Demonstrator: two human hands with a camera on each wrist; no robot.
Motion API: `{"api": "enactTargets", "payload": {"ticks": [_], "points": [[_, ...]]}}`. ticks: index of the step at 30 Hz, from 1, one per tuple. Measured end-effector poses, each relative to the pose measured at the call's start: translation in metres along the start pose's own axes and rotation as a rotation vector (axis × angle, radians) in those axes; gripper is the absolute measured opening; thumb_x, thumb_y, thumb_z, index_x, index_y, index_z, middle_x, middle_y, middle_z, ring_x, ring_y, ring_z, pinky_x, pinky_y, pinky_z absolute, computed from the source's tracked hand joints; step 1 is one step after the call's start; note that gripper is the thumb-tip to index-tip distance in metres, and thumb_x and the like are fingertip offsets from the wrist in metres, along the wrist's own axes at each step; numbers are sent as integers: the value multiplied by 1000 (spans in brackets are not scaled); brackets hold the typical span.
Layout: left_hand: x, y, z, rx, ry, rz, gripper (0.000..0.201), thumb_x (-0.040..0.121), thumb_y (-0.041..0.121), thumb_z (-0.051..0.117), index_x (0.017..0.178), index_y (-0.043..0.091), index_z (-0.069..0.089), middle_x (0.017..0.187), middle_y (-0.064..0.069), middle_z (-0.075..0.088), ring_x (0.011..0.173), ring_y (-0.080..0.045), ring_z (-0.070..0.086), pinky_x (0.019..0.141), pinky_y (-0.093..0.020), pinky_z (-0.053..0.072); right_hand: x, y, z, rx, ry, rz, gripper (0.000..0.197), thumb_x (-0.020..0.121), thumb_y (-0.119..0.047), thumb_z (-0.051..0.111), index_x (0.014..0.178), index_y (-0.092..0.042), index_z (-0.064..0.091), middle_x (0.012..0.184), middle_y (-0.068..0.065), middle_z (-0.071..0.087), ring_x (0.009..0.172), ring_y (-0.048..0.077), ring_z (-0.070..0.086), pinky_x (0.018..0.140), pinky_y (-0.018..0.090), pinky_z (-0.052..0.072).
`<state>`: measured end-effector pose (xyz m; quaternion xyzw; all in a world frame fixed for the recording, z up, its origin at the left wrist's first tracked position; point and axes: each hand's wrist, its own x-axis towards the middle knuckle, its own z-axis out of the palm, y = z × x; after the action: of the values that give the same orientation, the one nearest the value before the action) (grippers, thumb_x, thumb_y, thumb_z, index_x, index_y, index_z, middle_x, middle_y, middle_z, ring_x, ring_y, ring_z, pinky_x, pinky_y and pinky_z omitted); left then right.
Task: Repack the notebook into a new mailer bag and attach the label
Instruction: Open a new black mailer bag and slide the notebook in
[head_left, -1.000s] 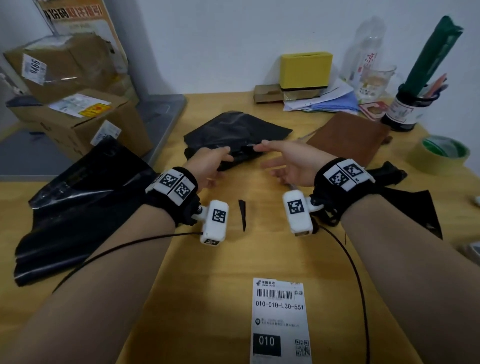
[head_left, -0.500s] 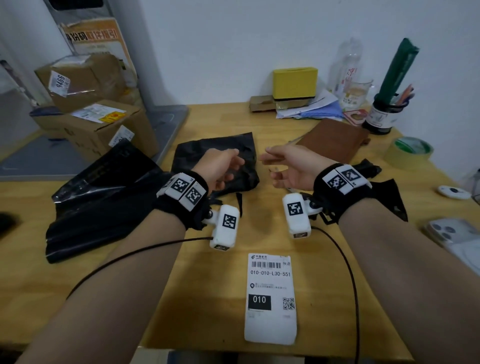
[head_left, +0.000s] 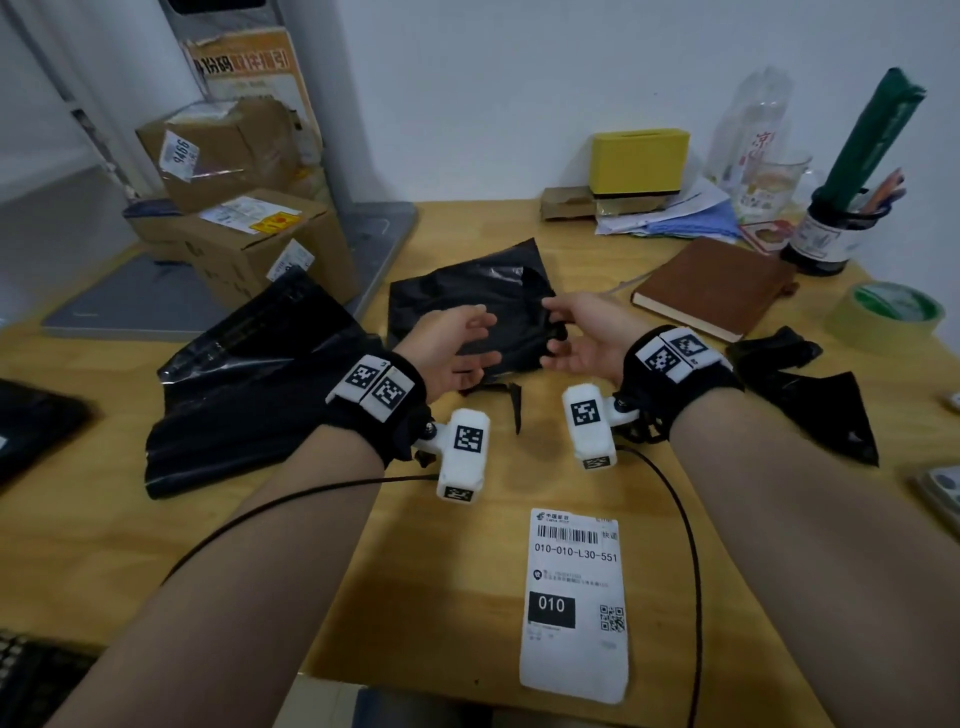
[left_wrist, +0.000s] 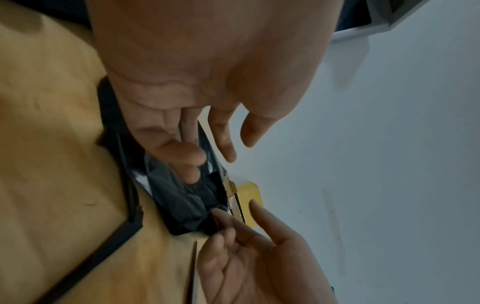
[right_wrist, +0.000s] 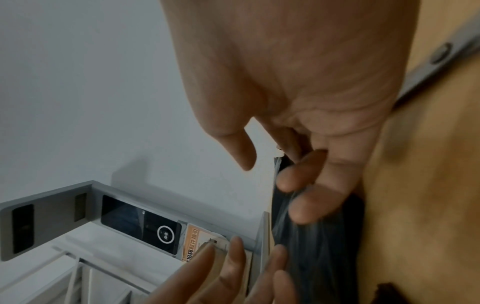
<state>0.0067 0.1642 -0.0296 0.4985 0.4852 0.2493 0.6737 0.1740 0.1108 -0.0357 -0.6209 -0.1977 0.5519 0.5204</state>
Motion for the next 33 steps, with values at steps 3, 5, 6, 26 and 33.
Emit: {"api": "enactTargets", "payload": {"ticks": [3, 5, 6, 26, 33], "points": [[-1, 5, 12, -32, -17, 43, 29, 101, 35, 52, 116, 15, 66, 129, -1, 61, 102, -25, 70, 58, -26, 48, -7, -10, -9, 130, 25, -145, 27, 101, -22, 59, 122, -7, 50, 107, 12, 59, 83, 32, 70, 68, 43, 63], [-4, 7, 25, -45, -43, 55, 29, 101, 34, 51, 117, 14, 66, 129, -3, 61, 101, -25, 69, 59, -27, 51, -17, -15, -21, 183, 71, -249, 35, 101, -23, 59, 130, -9, 47, 106, 7, 58, 98, 38, 71, 84, 49, 61], [-6, 9, 34, -51, -61, 56, 28, 101, 34, 52, 115, 14, 66, 128, -4, 61, 100, -25, 68, 60, -28, 52, -24, -19, -28, 207, 107, -305, 34, 102, -23, 58, 131, -11, 46, 105, 4, 57, 100, 38, 71, 89, 50, 59], [-36, 12, 140, 57, -128, 337, 18, 95, 11, 56, 102, 20, 70, 111, -2, 70, 93, -17, 67, 63, -30, 53, -99, -21, -157, 458, 590, -466, 20, 100, -9, 47, 107, -14, 65, 109, 8, 58, 84, 31, 71, 80, 47, 62], [-24, 6, 74, 396, 125, 374, 28, 92, 8, 48, 93, 24, 71, 104, 3, 67, 97, -16, 59, 83, -28, 45, -85, -16, -99, 56, 302, -282, 23, 99, -16, 57, 119, -13, 66, 112, 2, 58, 97, 36, 72, 84, 48, 61]]}}
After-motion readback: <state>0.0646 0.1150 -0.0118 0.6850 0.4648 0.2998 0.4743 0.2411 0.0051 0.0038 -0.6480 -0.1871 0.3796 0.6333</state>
